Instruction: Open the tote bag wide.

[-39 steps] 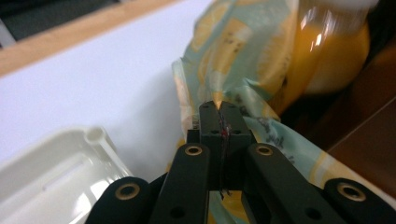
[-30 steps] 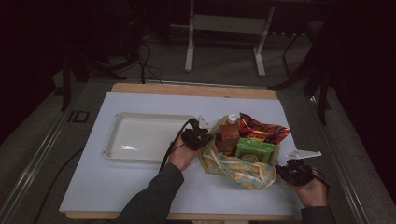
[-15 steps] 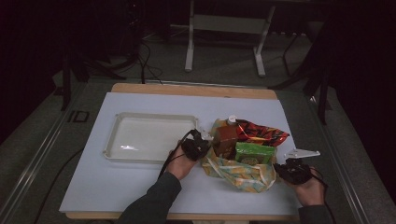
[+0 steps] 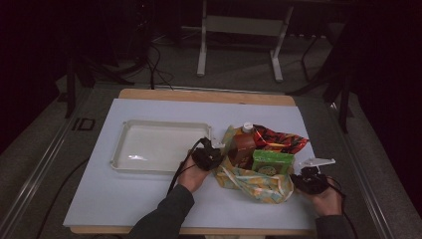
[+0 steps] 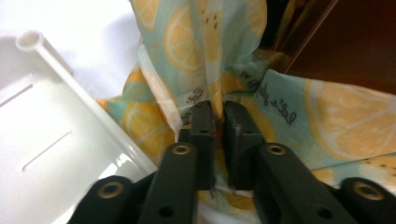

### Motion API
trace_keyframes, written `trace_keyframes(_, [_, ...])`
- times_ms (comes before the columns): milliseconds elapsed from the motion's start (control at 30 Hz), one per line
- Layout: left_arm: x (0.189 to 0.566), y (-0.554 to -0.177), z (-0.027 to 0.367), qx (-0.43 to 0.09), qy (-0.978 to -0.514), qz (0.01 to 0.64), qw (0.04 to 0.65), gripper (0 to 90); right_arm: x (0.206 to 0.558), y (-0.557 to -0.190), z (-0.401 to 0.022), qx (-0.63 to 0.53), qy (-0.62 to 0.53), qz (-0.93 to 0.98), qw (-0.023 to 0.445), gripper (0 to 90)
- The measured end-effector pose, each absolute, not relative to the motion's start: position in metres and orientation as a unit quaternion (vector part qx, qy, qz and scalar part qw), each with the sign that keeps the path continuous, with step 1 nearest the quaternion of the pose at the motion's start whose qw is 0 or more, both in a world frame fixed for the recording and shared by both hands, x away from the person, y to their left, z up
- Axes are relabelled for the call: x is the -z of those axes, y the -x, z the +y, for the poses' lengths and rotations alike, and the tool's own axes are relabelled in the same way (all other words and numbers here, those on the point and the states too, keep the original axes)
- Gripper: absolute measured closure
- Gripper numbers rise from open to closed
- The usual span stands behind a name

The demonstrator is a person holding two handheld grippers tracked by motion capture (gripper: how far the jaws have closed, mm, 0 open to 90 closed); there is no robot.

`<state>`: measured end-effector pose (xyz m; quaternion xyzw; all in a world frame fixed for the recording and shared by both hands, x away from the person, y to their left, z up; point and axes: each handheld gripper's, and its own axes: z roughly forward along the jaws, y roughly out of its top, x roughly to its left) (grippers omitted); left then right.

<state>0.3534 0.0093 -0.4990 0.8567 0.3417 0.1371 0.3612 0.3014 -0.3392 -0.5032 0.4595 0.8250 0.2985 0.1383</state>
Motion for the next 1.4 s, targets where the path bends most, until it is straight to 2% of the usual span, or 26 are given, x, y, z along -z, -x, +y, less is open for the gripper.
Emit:
trace_keyframes(67, [0.497,-0.352,0.013,-0.134,-0.852,0.336,0.380,75.0,0.502,-0.300,-0.341,-0.303,-0.457,0.824,0.139,87.4])
trace_keyframes(200, [0.493,-0.352,0.023,-0.129,-0.842,0.336,0.403,68.9,0.496,-0.296,-0.345,-0.333,-0.444,0.820,0.140,73.3])
trace_keyframes(400, [0.488,-0.351,0.036,-0.122,-0.833,0.333,0.424,63.0,0.488,-0.289,-0.351,-0.354,-0.436,0.814,0.151,60.0])
trace_keyframes(533, [0.484,-0.350,0.043,-0.121,-0.830,0.332,0.432,61.0,0.482,-0.286,-0.356,-0.371,-0.430,0.807,0.159,55.5])
trace_keyframes(1000, [0.475,-0.349,0.057,-0.117,-0.808,0.340,0.467,59.1,0.481,-0.283,-0.366,-0.374,-0.419,0.803,0.197,52.1])
trace_keyframes(1200, [0.473,-0.350,0.060,-0.115,-0.805,0.342,0.471,58.9,0.483,-0.282,-0.368,-0.368,-0.412,0.813,0.187,50.1])
trace_keyframes(1400, [0.471,-0.351,0.063,-0.114,-0.806,0.340,0.471,58.9,0.484,-0.280,-0.370,-0.375,-0.416,0.814,0.156,46.4])
